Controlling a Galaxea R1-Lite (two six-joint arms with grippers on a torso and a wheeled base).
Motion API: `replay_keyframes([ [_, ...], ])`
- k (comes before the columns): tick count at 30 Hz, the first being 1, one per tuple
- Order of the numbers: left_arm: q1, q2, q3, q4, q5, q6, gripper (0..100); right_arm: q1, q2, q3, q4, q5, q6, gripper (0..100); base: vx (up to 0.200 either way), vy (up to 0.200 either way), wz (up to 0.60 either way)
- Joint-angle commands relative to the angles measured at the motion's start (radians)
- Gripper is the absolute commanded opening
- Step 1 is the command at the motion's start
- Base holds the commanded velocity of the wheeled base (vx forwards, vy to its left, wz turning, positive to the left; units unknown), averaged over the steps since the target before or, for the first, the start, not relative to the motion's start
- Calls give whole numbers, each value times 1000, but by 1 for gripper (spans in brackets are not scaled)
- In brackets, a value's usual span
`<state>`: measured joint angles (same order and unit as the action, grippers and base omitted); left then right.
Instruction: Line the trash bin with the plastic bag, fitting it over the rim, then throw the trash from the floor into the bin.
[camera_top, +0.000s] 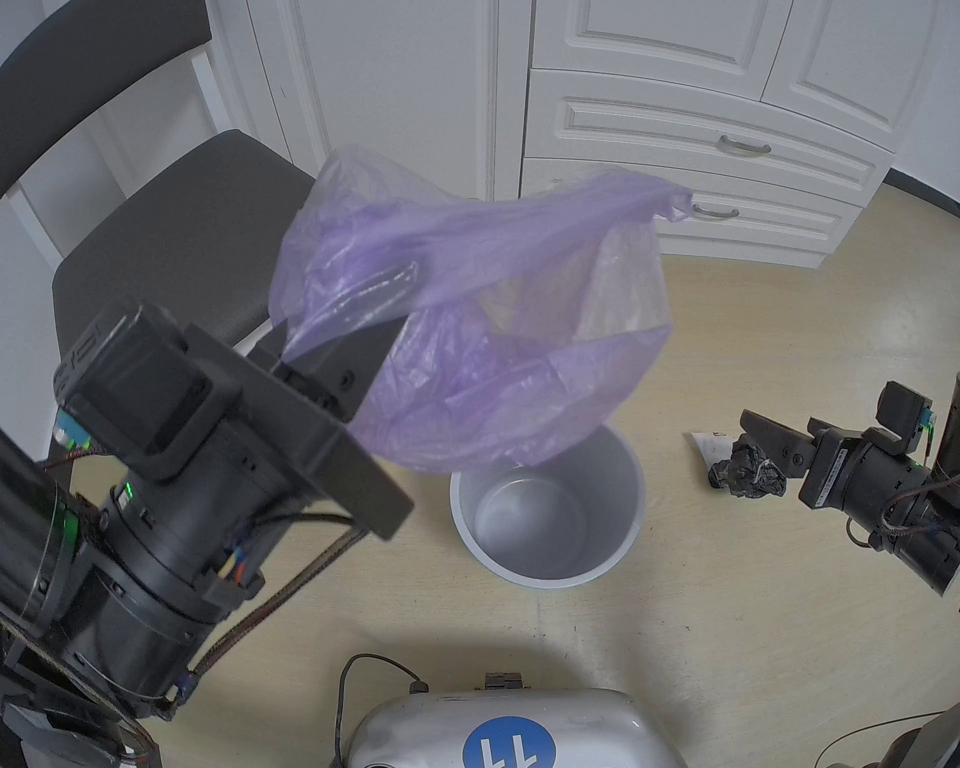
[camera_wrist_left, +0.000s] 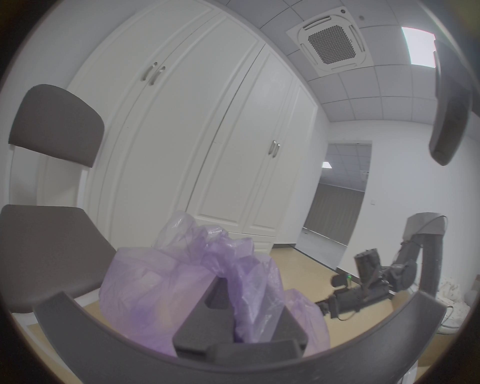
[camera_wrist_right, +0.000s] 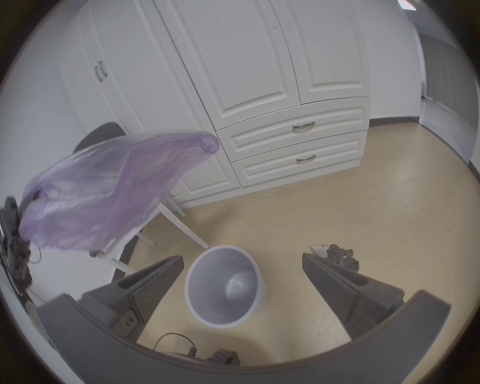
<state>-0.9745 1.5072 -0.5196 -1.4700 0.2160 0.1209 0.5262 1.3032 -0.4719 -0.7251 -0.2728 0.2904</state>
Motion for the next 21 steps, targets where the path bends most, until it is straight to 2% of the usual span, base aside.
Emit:
replay_keyframes([
  [1, 2, -18, 52, 2, -59, -7, 0, 11, -1, -34, 13, 7, 46, 100, 0, 0, 0],
  [2, 5, -16, 56, 0, -70, -9, 0, 11, -1, -34, 13, 7, 47, 100, 0, 0, 0],
  [6, 66, -5, 81, 2, -193, -93, 0, 0, 8, -40, 13, 14, 53, 100, 0, 0, 0],
  [11, 180, 47, 82, 4, -302, -182, 0, 2, -41, -59, 27, 18, 73, 100, 0, 0, 0],
  [15, 206, 105, 70, -13, -333, -221, 0, -2, -32, -80, 90, 49, 99, 100, 0, 0, 0],
  [16, 206, 114, 72, -32, -340, -241, 0, -8, -10, -90, 107, 56, 134, 100, 0, 0, 0],
  [18, 206, 117, 79, -61, -357, -256, 0, -29, 24, -100, 112, 70, 171, 100, 0, 0, 0],
  [21, 204, 107, 82, -61, -380, -268, 0, -57, 65, -96, 113, 102, 182, 100, 0, 0, 0],
])
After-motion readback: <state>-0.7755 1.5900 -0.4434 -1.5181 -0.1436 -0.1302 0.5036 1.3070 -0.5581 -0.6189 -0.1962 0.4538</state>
